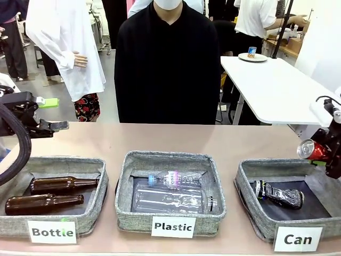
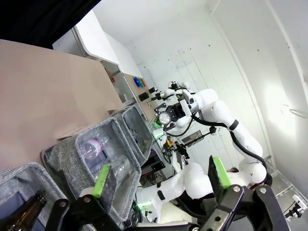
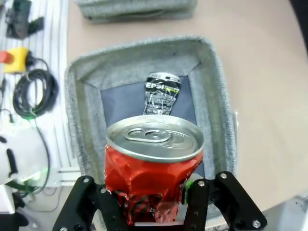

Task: Sort the can waste into the basket.
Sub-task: Pick up the can waste from the table and place it in the right Fabric basket.

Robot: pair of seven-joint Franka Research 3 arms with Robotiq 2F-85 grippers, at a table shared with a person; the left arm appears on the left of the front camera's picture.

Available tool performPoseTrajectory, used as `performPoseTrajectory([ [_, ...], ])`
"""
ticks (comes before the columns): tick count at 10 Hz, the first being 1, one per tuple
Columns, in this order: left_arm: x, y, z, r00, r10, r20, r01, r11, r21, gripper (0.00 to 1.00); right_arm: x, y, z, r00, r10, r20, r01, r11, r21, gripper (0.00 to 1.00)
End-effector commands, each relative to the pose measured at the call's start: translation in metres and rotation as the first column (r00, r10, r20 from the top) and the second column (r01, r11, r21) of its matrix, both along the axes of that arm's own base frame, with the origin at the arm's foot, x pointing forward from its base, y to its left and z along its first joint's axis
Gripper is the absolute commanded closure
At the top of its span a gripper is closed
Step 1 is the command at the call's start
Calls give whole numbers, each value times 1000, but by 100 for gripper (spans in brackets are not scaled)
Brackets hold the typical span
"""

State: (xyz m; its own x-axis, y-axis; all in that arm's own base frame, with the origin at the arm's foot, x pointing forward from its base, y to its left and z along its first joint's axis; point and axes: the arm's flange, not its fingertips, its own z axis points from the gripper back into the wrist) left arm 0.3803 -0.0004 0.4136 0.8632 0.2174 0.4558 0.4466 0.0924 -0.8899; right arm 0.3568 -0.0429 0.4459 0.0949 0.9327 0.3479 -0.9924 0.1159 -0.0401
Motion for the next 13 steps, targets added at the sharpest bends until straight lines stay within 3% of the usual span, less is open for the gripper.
performPoseTrajectory([
  [1,0,0,3,1000,4,-8,-4,1000,-8,0,10,4,9,999,1,-41,-2,1000,-29,63],
  [2,0,0,3,1000,4,-8,-4,1000,-8,0,10,5,8,999,0,-42,-1,1000,-32,52],
  [3,0,0,3,1000,4,-8,-4,1000,-8,0,12,5,8,999,-8,-47,6,999,-32,14],
  [4,0,0,3,1000,4,-8,-4,1000,-8,0,13,5,9,999,-13,-48,11,999,-32,3],
  [7,0,0,3,1000,4,-8,-4,1000,-8,0,18,7,9,999,-23,-47,22,1000,-17,0],
  [8,0,0,3,1000,4,-8,-4,1000,-8,0,20,7,9,998,-35,-49,34,999,-8,7],
  [9,0,0,3,1000,4,-8,-4,1000,-8,0,22,8,9,998,-35,-57,35,999,-6,0],
  [11,0,0,3,1000,4,-8,-4,1000,-8,0,29,8,9,996,-49,-77,50,999,10,0],
  [13,0,0,3,1000,4,-8,-4,1000,-8,0,44,11,9,990,-71,-122,85,989,117,0],
])
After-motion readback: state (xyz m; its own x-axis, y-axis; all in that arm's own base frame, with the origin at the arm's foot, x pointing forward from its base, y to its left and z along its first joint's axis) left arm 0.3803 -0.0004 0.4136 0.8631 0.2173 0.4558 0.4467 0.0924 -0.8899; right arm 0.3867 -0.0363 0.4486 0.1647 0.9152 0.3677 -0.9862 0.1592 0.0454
